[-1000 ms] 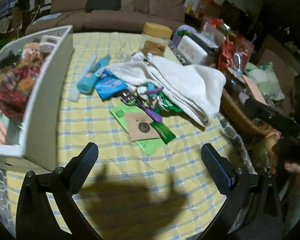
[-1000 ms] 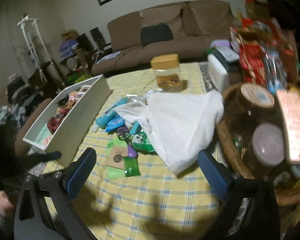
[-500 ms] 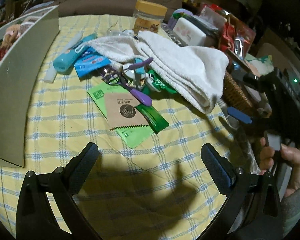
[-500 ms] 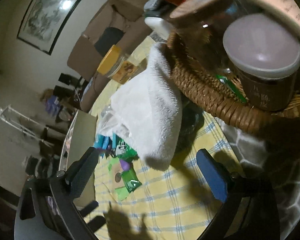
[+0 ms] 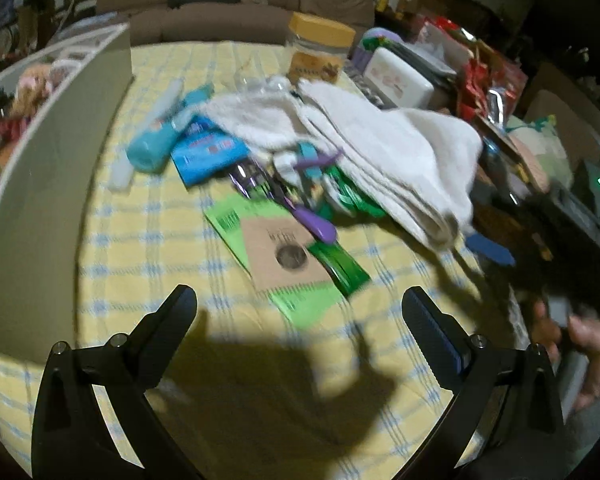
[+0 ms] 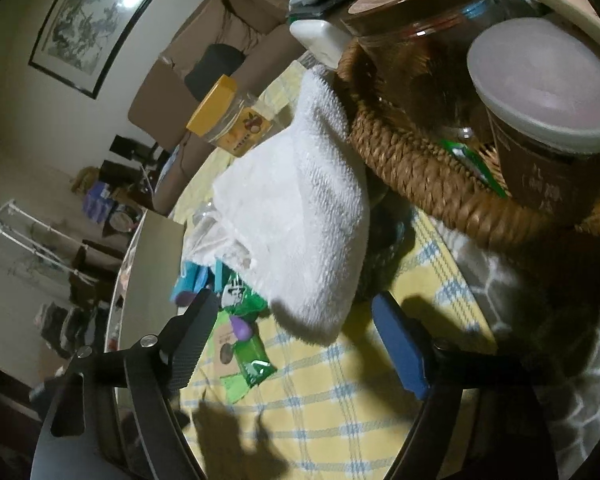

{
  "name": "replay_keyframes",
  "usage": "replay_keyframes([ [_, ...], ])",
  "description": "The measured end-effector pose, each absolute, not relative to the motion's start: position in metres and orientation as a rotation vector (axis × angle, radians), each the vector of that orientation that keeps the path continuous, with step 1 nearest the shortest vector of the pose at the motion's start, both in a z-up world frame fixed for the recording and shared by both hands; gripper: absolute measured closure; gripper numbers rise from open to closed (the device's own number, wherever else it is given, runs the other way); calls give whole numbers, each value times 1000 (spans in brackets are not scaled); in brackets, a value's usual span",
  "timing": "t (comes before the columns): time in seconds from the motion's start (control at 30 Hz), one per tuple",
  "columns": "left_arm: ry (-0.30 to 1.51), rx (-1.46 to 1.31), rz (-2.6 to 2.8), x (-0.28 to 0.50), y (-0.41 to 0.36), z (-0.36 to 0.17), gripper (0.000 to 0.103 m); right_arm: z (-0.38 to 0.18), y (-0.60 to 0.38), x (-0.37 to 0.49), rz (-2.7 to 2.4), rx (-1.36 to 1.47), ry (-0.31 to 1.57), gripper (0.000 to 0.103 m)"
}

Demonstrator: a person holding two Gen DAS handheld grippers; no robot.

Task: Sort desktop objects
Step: 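Reach the left gripper to the purple-handled eyelash curler and grasp it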

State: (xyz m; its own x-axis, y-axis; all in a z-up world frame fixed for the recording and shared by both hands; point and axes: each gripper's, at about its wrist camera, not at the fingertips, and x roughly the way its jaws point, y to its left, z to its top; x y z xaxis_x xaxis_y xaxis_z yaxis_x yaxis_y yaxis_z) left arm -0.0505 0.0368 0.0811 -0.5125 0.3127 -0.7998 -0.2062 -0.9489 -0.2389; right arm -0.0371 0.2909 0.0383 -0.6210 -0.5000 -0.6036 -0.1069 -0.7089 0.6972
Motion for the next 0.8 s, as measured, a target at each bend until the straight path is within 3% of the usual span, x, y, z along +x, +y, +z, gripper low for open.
replay_keyframes([
  [0.2, 35, -1266, 2617, -88, 57, 90, 4, 41, 280, -23, -2342, 1271, -1005, 21],
  [0.27, 134, -1247, 2641, -98, 69, 87, 19, 43, 276, -20, -2333, 1280, -962, 21],
  [0.33, 202, -1258, 2642, -111, 79, 81, 55, 47, 273, -19, -2345, 1277, -909, 21],
  [0.37, 200, -1275, 2626, -116, 81, 77, 60, 49, 272, -19, -2359, 1273, -872, 21],
  [0.5, 148, -1317, 2586, -134, 82, 62, 83, 52, 274, -21, -2355, 1259, -847, 21],
  [0.8, -270, -1269, 2478, -127, 45, 74, 96, 55, 263, -27, -2290, 1226, -830, 21],
])
